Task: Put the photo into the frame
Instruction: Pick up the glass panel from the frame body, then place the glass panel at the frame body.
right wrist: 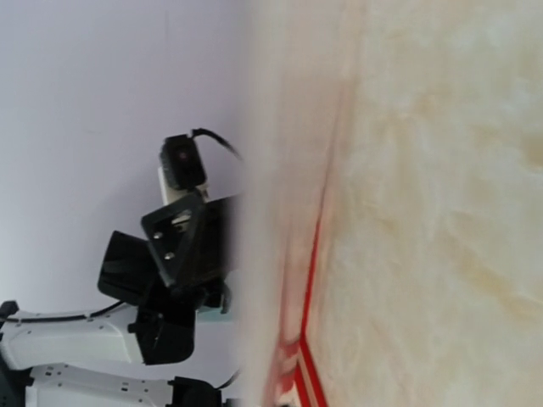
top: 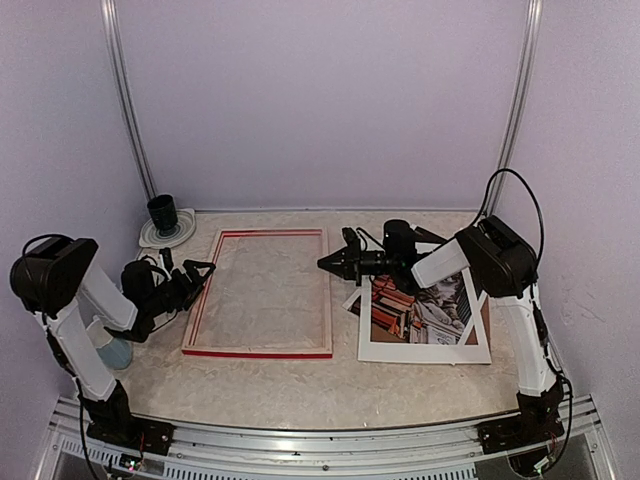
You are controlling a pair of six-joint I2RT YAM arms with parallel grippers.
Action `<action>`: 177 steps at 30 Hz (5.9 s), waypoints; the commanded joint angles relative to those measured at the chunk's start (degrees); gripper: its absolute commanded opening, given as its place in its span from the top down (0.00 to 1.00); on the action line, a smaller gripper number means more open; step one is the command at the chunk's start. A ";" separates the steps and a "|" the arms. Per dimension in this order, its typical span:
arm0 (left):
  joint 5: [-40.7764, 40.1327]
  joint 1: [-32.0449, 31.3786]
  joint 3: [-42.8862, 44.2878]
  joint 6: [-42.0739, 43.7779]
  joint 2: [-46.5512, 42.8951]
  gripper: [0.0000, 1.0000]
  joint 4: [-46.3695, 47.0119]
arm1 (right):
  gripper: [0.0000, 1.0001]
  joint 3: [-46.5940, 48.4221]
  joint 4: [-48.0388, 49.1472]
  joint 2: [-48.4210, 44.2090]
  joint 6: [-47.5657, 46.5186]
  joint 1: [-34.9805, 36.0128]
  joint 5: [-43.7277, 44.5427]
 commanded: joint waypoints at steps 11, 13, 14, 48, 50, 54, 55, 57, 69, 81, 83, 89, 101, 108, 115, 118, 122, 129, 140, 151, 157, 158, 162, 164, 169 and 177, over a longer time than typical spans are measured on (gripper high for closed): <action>3.89 1.16 -2.62 -3.92 4.25 0.01 1.90 | 1.00 5.07 1.09 -2.21 -0.77 1.96 -1.00; 3.93 1.13 -2.58 -4.00 4.16 0.01 1.84 | 1.00 5.56 0.91 -1.70 -0.71 2.07 -1.00; 4.04 1.15 -2.54 -4.10 4.18 0.01 2.00 | 1.00 5.86 0.64 -1.51 -0.73 2.06 -0.95; 5.27 1.13 -3.57 -6.46 4.88 0.01 5.90 | 1.00 12.51 1.40 6.93 3.57 3.62 1.63; 5.22 1.13 -3.59 -6.52 4.88 0.01 5.87 | 1.00 13.11 1.14 7.37 3.74 3.63 1.64; 4.74 1.49 -3.99 -6.58 4.47 0.01 5.85 | 1.00 13.74 1.42 8.09 4.38 3.63 1.73; 4.53 1.68 -4.21 -6.60 4.38 0.01 6.02 | 1.00 13.76 1.62 8.19 4.55 3.61 1.73; 4.08 2.21 -4.87 -6.89 3.99 0.01 6.51 | 1.00 13.79 1.85 8.39 4.91 3.62 1.66; 2.88 4.11 -7.27 -8.16 2.93 0.01 9.23 | 1.00 13.67 4.65 8.35 7.19 3.74 1.03; 2.65 4.04 -7.72 -8.36 2.85 0.01 9.62 | 1.00 12.78 7.63 8.28 9.91 4.36 0.76; 2.79 4.09 -7.72 -8.42 2.94 0.01 9.73 | 1.00 12.42 7.60 8.24 9.82 4.42 0.81; 3.12 4.06 -7.72 -8.59 3.18 0.01 10.03 | 1.00 11.67 9.13 9.40 11.20 4.42 0.78; 3.62 4.06 -7.63 -9.00 3.67 0.01 10.79 | 1.00 11.39 7.57 10.13 9.29 4.50 0.63; 4.06 4.04 -7.63 -9.33 4.19 0.01 11.73 | 1.00 11.54 7.73 11.02 9.38 4.47 0.76; 4.23 4.03 -7.63 -9.63 4.46 0.01 12.21 | 1.00 11.15 8.08 11.23 9.55 4.51 0.86; 4.23 4.08 -7.63 -9.64 4.52 0.01 12.23 | 1.00 10.59 8.55 11.00 9.72 4.48 0.94; 4.13 4.03 -7.71 -9.59 4.48 0.01 12.19 | 1.00 9.63 9.08 10.41 9.82 4.50 1.26; 4.15 4.11 -7.72 -9.72 4.65 0.01 12.37 | 1.00 9.06 9.35 10.09 9.81 4.50 1.68; 4.22 4.06 -7.72 -9.86 4.92 0.01 12.66 | 1.00 7.84 10.12 9.39 9.81 4.51 2.99; 4.38 4.09 -7.81 -10.30 5.39 0.01 13.58 | 1.00 7.50 10.50 9.62 10.08 4.78 3.82; 4.57 4.08 -7.81 -10.53 5.74 0.01 14.10 | 1.00 8.58 9.95 10.15 10.01 5.14 3.76; 4.67 4.06 -7.81 -10.56 5.80 0.01 14.15 | 1.00 8.81 9.67 10.22 9.87 5.12 3.75; 5.07 4.09 -7.74 -10.89 6.22 0.01 14.66 | 1.00 9.63 8.96 10.65 9.55 5.11 3.67; 5.19 4.10 -7.63 -11.04 6.54 0.01 15.01 | 1.00 9.86 8.71 10.78 9.55 5.14 3.60; 5.51 4.08 -7.63 -11.43 7.10 0.01 15.87 | 1.00 10.50 7.74 10.75 8.84 5.21 3.49; 5.57 4.04 -7.63 -11.53 7.34 0.01 16.05 | 0.97 10.43 6.21 10.53 7.54 5.36 3.59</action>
